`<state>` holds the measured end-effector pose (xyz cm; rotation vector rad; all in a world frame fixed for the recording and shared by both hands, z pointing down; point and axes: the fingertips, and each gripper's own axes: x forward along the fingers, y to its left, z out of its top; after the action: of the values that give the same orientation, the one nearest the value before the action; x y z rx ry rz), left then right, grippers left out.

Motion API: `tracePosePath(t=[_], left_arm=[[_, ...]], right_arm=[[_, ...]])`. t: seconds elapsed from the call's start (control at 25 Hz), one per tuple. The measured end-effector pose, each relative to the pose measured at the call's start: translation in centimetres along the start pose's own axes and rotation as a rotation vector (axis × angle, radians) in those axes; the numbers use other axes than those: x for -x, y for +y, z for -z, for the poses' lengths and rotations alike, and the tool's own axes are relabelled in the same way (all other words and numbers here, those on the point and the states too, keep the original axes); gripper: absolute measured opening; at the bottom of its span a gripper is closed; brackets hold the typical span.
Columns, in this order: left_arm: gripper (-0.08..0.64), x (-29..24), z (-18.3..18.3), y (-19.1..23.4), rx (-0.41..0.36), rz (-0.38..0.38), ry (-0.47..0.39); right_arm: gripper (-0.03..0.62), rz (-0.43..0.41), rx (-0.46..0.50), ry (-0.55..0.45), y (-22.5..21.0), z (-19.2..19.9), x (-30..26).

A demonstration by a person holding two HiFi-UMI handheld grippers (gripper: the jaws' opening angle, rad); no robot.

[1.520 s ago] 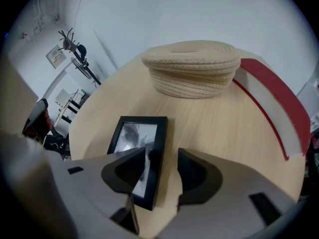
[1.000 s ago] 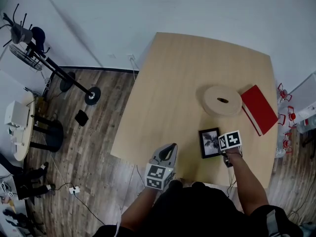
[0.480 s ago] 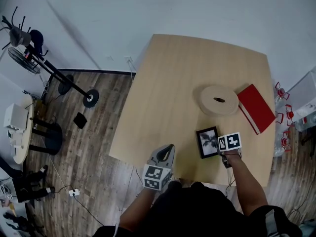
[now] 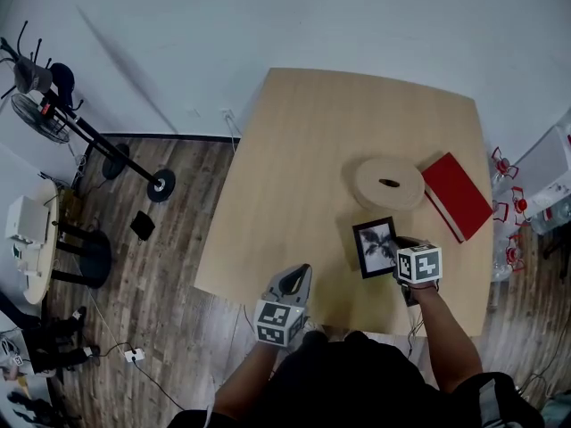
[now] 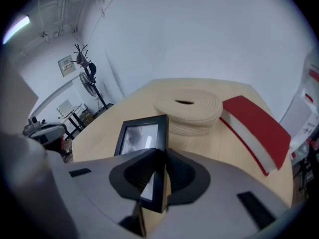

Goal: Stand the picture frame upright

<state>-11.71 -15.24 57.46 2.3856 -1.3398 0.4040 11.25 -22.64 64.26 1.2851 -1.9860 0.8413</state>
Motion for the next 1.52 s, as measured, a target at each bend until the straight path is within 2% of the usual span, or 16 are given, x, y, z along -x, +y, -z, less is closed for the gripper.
tracePosePath(t=[0.28, 0.44, 0.96, 1.36, 1.52], left_arm=[[0.005, -0.4, -0.5, 0.0, -0.015, -0.007, -0.003], [0.005, -0.9, -1.0, -0.2, -0.02, -0.001, -0.004], [0.005, -1.6, -1.1, -0.3, -0.035, 0.007, 0.013], [0.005, -2.0, 0.0, 0.5, -0.026, -0.012, 0.056], [0.005, -2.4, -0.5, 0.8, -0.026, -0.012, 0.043]], right_arm=[[0.067, 0.079, 0.006, -0.239, -0.6, -4.7, 3.2], [0.067, 0.131, -0.016, -0.32, -1.7, -5.8, 4.1], [0.067, 0.177, -0.152, -0.306, -4.8, -4.0, 1.5], [0.068, 0.199, -0.218, -0.263, -5.6, -2.8, -2.1], [0.067, 0.213, -0.223, -0.249, -5.4, -2.1, -3.2]])
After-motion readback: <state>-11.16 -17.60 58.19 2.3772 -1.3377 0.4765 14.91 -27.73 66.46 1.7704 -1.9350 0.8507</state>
